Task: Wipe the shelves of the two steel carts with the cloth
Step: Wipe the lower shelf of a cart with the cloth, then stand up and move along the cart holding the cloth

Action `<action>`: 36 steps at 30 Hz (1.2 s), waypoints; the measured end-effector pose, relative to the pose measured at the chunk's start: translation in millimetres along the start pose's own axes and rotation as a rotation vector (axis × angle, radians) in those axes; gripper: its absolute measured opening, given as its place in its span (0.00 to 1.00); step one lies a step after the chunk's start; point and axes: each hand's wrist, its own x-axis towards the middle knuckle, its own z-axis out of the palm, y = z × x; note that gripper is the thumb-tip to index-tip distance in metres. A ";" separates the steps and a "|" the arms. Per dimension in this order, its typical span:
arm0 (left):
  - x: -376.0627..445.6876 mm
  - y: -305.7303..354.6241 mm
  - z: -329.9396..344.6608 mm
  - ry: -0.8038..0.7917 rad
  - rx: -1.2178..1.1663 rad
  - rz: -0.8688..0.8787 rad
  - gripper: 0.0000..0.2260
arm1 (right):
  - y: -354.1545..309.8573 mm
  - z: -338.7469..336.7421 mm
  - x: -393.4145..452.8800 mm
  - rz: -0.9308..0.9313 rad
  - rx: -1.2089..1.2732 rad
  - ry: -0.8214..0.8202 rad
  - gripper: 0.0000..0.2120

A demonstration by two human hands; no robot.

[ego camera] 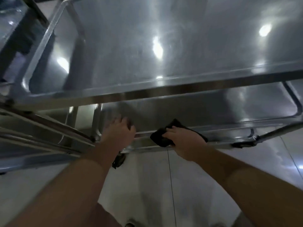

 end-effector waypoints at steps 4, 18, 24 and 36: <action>-62.7 19.4 -14.6 -0.041 0.139 0.054 0.26 | -18.3 -19.5 -31.9 0.169 0.255 -0.069 0.14; -273.1 117.6 -128.8 -0.473 0.101 0.084 0.29 | -77.3 -113.3 -249.4 0.518 0.360 -0.295 0.11; -315.5 131.9 -213.5 -0.386 0.087 0.132 0.29 | -105.0 -196.2 -297.0 0.473 0.352 -0.202 0.07; -328.4 168.3 -333.3 -0.166 0.072 0.372 0.24 | -170.8 -311.2 -380.7 0.685 0.268 0.122 0.09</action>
